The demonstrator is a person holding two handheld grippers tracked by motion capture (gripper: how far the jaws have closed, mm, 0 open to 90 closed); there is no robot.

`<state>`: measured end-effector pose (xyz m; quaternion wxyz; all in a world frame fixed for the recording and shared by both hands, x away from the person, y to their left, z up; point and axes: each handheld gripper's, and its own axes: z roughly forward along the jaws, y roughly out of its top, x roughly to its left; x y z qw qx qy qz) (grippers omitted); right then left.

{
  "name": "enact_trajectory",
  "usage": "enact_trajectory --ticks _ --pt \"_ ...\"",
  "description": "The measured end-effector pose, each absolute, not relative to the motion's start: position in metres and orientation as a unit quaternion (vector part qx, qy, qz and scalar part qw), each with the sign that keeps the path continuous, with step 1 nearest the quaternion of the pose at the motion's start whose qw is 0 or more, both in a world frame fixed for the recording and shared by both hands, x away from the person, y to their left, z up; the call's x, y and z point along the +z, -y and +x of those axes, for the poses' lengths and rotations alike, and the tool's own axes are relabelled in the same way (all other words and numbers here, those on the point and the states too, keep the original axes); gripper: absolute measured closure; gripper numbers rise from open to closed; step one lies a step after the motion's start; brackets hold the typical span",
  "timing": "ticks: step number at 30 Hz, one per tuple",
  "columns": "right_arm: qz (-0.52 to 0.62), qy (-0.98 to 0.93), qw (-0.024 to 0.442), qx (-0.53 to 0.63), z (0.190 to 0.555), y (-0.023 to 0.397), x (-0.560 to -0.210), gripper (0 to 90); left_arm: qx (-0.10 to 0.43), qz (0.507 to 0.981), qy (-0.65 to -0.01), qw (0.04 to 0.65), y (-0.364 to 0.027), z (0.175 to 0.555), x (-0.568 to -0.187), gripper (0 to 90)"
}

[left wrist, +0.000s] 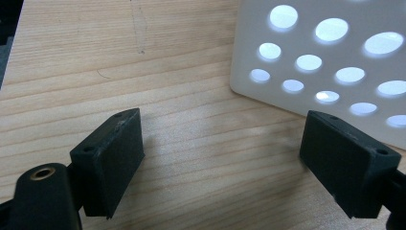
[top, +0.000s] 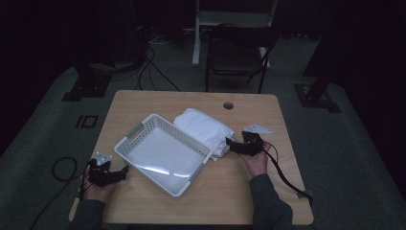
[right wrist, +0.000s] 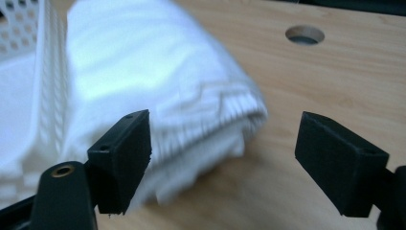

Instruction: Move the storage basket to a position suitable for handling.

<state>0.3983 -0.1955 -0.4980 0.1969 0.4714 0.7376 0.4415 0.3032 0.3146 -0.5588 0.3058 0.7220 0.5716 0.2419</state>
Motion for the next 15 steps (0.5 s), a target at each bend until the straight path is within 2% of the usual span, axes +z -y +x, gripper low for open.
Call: enact_trajectory --ticks 1,2,3,9,15 --pt "0.471 -0.738 0.197 0.442 0.398 0.195 -0.498 18.7 0.242 0.722 -0.572 0.306 -0.315 0.303 -0.559 14.7" --pt "0.482 -0.731 0.194 0.442 0.407 0.190 -0.496 13.9 0.242 0.722 -0.572 0.306 -0.315 0.303 -0.559 14.7" --pt "0.484 -0.731 0.193 0.440 0.410 0.188 -0.496 13.1 0.242 0.722 -0.572 0.306 -0.315 0.303 -0.559 14.7" --pt "0.507 -0.736 0.173 0.414 0.430 0.171 -0.516 11.4 0.242 0.722 -0.572 0.306 -0.315 0.303 -0.559 14.7" --pt "0.526 -0.731 0.157 0.405 0.434 0.166 -0.529 10.1 0.242 0.722 -0.572 0.306 -0.315 0.303 -0.559 14.7"
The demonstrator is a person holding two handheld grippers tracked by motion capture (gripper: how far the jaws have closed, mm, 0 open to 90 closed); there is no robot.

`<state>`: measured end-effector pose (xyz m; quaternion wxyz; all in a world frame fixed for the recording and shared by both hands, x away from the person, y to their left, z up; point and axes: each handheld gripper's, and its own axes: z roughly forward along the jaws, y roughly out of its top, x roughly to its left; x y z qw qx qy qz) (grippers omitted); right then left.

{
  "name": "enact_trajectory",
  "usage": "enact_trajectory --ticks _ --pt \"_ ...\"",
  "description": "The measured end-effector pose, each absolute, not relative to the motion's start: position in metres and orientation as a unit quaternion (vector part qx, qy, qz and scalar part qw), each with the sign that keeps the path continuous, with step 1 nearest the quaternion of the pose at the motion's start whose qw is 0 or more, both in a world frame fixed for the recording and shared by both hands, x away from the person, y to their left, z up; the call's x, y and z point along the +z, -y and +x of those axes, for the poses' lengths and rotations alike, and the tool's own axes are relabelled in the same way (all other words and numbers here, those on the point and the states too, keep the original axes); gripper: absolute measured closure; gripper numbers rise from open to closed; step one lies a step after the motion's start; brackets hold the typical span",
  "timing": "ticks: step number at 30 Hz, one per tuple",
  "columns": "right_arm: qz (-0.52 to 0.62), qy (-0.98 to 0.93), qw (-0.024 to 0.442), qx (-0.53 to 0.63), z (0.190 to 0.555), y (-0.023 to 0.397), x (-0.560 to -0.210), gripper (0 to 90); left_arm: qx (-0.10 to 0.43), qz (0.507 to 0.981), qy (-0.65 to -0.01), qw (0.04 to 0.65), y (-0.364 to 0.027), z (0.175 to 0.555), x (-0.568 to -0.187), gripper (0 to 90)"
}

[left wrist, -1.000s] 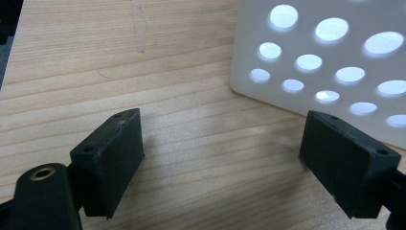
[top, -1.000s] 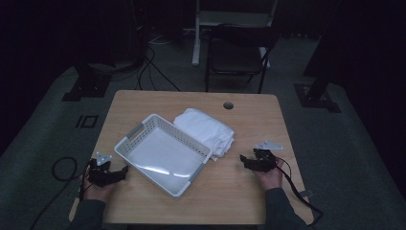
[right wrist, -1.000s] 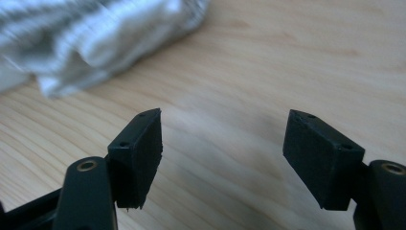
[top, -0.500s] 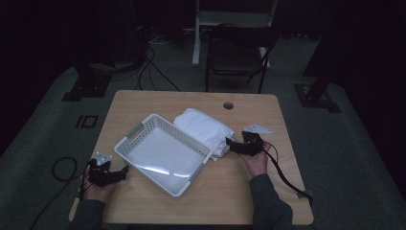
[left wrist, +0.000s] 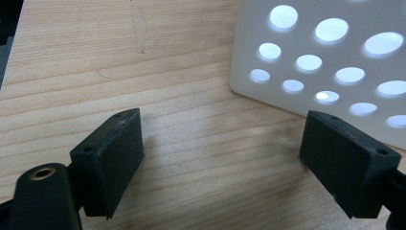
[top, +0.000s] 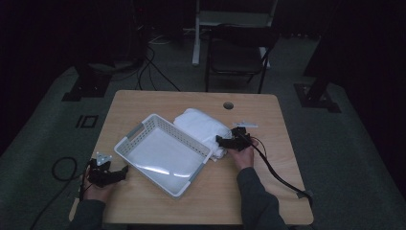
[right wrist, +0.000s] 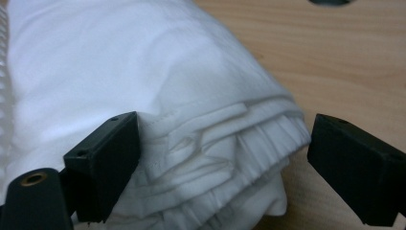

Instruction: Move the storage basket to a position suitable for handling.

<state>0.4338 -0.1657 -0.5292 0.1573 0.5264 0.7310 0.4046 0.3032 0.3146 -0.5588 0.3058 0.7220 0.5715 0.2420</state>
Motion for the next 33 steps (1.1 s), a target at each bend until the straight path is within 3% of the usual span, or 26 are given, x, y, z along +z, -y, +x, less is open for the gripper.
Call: enact_trajectory --ticks 8,11,13,14,15,17,23,33 --pt "0.557 -0.710 0.153 0.402 0.430 0.167 -0.540 8.8 0.242 0.722 -0.572 0.306 -0.315 0.303 -0.559 14.7" --pt "0.567 -0.709 0.108 0.405 0.435 0.168 -0.544 10.2 0.242 0.722 -0.572 0.306 -0.315 0.303 -0.559 14.7" --pt "0.566 -0.708 0.071 0.417 0.437 0.170 -0.545 22.8 0.242 0.722 -0.572 0.306 -0.315 0.303 -0.559 14.7" --pt "0.566 -0.708 0.071 0.417 0.437 0.170 -0.545 22.8 0.242 0.722 -0.572 0.306 -0.315 0.303 -0.559 14.7" --pt "0.565 -0.704 0.057 0.426 0.436 0.172 -0.544 34.8 0.242 0.722 -0.572 0.306 -0.315 0.303 -0.559 14.7" --pt "0.560 -0.707 0.064 0.427 0.433 0.172 -0.542 41.8 0.242 0.722 -0.572 0.306 -0.315 0.303 -0.559 14.7" --pt "0.555 -0.714 0.079 0.419 0.427 0.179 -0.537 53.3 0.242 0.722 -0.571 0.306 -0.315 0.303 -0.559 14.7" --pt "0.571 -0.711 0.101 0.397 0.399 0.223 -0.532 54.8 0.241 0.721 -0.572 0.306 -0.314 0.302 -0.559 14.8"
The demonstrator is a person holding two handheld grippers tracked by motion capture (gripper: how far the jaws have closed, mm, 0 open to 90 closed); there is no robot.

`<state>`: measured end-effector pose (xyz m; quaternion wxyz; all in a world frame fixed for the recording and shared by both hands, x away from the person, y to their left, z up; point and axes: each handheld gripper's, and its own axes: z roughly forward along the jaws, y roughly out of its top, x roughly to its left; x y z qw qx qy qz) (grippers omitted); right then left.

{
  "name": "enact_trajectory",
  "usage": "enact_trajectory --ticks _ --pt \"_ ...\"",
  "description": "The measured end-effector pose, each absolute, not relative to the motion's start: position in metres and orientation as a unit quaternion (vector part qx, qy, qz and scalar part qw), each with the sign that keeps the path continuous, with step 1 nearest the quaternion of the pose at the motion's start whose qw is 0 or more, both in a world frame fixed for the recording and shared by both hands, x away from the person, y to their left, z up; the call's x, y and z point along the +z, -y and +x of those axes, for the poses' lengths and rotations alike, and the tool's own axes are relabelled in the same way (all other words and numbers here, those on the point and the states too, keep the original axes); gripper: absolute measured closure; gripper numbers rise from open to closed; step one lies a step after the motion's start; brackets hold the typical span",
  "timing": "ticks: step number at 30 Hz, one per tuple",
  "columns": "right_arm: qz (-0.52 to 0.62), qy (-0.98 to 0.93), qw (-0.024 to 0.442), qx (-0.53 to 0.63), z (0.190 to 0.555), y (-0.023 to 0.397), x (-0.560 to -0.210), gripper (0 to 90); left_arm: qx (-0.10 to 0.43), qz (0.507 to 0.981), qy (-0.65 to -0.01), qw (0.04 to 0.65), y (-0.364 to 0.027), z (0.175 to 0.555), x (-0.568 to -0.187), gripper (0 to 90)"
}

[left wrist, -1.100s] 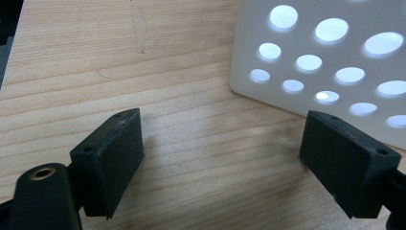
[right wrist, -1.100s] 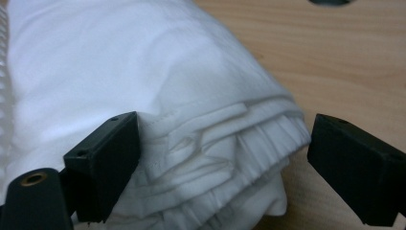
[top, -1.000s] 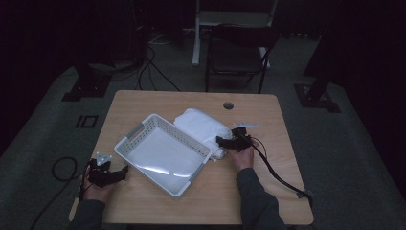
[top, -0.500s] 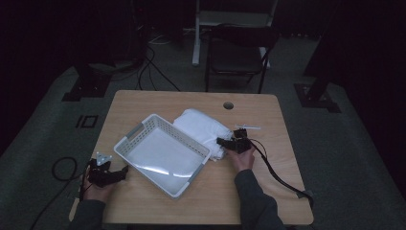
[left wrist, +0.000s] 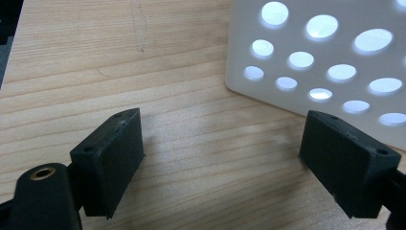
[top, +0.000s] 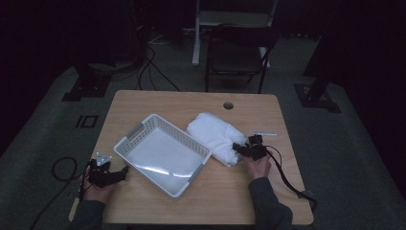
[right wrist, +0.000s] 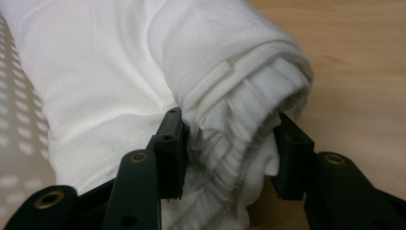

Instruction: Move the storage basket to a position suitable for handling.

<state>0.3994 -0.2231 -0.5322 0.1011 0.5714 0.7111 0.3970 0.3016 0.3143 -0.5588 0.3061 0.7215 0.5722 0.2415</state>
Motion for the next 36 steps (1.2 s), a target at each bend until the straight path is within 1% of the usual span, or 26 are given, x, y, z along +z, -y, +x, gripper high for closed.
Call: enact_trajectory --ticks 4,5,7,8,9,11,12,14,15,16,18,19,20,24,27,28,29,30,32,36 --pt "0.577 -0.710 0.104 0.389 0.386 0.238 -0.530 54.7 0.242 0.721 -0.573 0.306 -0.314 0.302 -0.559 14.8" --pt "0.582 -0.709 0.101 0.386 0.376 0.248 -0.530 54.5 0.242 0.721 -0.572 0.306 -0.314 0.302 -0.559 14.8" --pt "0.581 -0.710 0.103 0.384 0.371 0.252 -0.530 54.4 0.242 0.721 -0.573 0.306 -0.314 0.301 -0.559 14.8" --pt "0.582 -0.710 0.101 0.382 0.360 0.260 -0.529 54.3 0.242 0.721 -0.573 0.306 -0.314 0.301 -0.559 14.8" --pt "0.582 -0.710 0.101 0.382 0.360 0.260 -0.529 54.3 0.242 0.721 -0.573 0.306 -0.314 0.301 -0.559 14.8" --pt "0.584 -0.710 0.099 0.380 0.344 0.270 -0.529 54.1 0.242 0.721 -0.574 0.304 -0.314 0.301 -0.558 16.2" --pt "0.584 -0.710 0.099 0.380 0.344 0.270 -0.529 54.1 0.242 0.720 -0.576 0.302 -0.315 0.301 -0.558 16.2" --pt "0.585 -0.709 0.098 0.381 0.334 0.275 -0.530 53.7 0.236 0.713 -0.584 0.306 -0.317 0.300 -0.556 21.1" --pt "0.588 -0.707 0.096 0.382 0.325 0.279 -0.530 52.9 0.228 0.708 -0.591 0.313 -0.319 0.300 -0.555 25.2" --pt "0.588 -0.707 0.096 0.382 0.325 0.279 -0.530 52.9 0.221 0.703 -0.596 0.319 -0.322 0.299 -0.553 25.2" --pt "0.582 -0.708 0.098 0.388 0.320 0.281 -0.530 48.7 0.223 0.694 -0.600 0.330 -0.326 0.296 -0.549 28.6" --pt "0.572 -0.709 0.102 0.400 0.318 0.283 -0.529 41.3 0.229 0.689 -0.601 0.335 -0.327 0.295 -0.545 28.7" --pt "0.572 -0.709 0.102 0.400 0.318 0.283 -0.529 41.3 0.236 0.686 -0.599 0.339 -0.329 0.292 -0.540 28.7" --pt "0.561 -0.709 0.121 0.410 0.315 0.285 -0.524 30.2 0.266 0.669 -0.594 0.359 -0.337 0.285 -0.516 32.2" --pt "0.552 -0.713 0.149 0.407 0.313 0.286 -0.518 25.4 0.284 0.665 -0.584 0.370 -0.342 0.283 -0.497 34.4" --pt "0.542 -0.713 0.170 0.410 0.311 0.287 -0.512 25.0 0.290 0.665 -0.580 0.371 -0.342 0.284 -0.491 35.2" --pt "0.542 -0.713 0.170 0.410 0.311 0.287 -0.512 25.0 0.295 0.667 -0.574 0.373 -0.342 0.286 -0.484 35.2" --pt "0.538 -0.712 0.174 0.417 0.310 0.288 -0.509 24.0 0.298 0.671 -0.566 0.375 -0.340 0.288 -0.477 37.2" --pt "0.524 -0.713 0.196 0.423 0.311 0.288 -0.500 21.8 0.302 0.681 -0.550 0.378 -0.334 0.298 -0.465 40.1" --pt "0.515 -0.716 0.204 0.424 0.318 0.285 -0.496 20.9 0.293 0.718 -0.518 0.360 -0.316 0.332 -0.453 42.3"
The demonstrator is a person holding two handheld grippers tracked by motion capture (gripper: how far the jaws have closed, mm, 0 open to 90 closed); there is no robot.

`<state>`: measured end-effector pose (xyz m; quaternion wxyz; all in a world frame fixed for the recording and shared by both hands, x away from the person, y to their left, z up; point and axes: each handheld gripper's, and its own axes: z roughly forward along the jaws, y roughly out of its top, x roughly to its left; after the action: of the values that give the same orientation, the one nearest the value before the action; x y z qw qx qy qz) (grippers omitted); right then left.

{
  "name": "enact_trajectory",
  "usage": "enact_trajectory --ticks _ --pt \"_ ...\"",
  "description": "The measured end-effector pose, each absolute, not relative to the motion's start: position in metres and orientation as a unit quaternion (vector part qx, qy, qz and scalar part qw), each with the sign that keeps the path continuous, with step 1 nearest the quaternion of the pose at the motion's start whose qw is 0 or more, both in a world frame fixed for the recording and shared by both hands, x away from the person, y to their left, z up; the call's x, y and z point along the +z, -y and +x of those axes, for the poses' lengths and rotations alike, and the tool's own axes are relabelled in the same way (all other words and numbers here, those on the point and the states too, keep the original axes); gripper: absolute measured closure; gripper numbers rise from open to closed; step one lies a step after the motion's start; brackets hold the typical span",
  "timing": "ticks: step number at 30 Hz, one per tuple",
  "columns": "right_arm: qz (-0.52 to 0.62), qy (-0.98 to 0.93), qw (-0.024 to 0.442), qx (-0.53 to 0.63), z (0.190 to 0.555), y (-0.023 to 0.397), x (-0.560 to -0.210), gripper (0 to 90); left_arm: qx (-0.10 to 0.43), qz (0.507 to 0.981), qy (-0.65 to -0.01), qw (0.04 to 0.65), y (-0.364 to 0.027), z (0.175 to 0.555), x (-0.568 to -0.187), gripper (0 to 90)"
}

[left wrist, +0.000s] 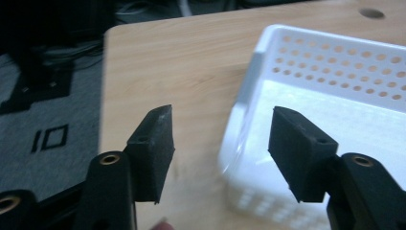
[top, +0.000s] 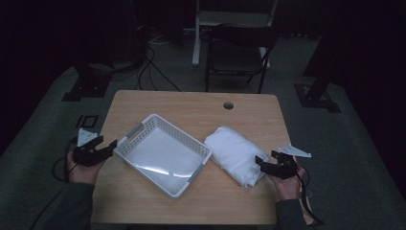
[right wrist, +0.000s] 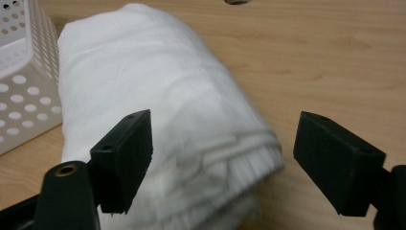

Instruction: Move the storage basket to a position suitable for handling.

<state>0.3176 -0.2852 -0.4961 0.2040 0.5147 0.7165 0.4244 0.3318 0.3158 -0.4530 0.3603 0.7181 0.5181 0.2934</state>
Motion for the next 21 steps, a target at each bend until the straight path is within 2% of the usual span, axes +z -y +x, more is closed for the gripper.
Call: enact_trajectory --ticks 6,8,10,11,12,13,17,21 --pt "0.512 -0.717 0.210 0.424 0.331 0.277 -0.500 21.0 0.249 0.755 -0.521 0.311 -0.299 0.386 -0.472 41.4" --pt "0.513 -0.720 0.207 0.420 0.333 0.274 -0.504 21.0 0.239 0.765 -0.520 0.296 -0.295 0.393 -0.481 45.4" --pt "0.511 -0.729 0.210 0.405 0.334 0.272 -0.508 21.1 0.233 0.768 -0.523 0.286 -0.293 0.396 -0.486 55.7" --pt "0.511 -0.729 0.210 0.405 0.334 0.272 -0.508 21.1 0.222 0.769 -0.524 0.290 -0.294 0.396 -0.487 55.7" --pt "0.513 -0.727 0.207 0.406 0.334 0.274 -0.510 21.5 0.215 0.772 -0.522 0.291 -0.294 0.396 -0.488 65.2" --pt "0.515 -0.726 0.206 0.406 0.334 0.275 -0.511 21.8 0.212 0.777 -0.520 0.286 -0.294 0.396 -0.489 69.9" --pt "0.516 -0.728 0.204 0.402 0.333 0.275 -0.513 22.2 0.223 0.777 -0.524 0.267 -0.299 0.395 -0.489 73.6" --pt "0.519 -0.729 0.202 0.397 0.334 0.275 -0.516 22.3 0.228 0.755 -0.555 0.262 -0.316 0.392 -0.489 74.7"
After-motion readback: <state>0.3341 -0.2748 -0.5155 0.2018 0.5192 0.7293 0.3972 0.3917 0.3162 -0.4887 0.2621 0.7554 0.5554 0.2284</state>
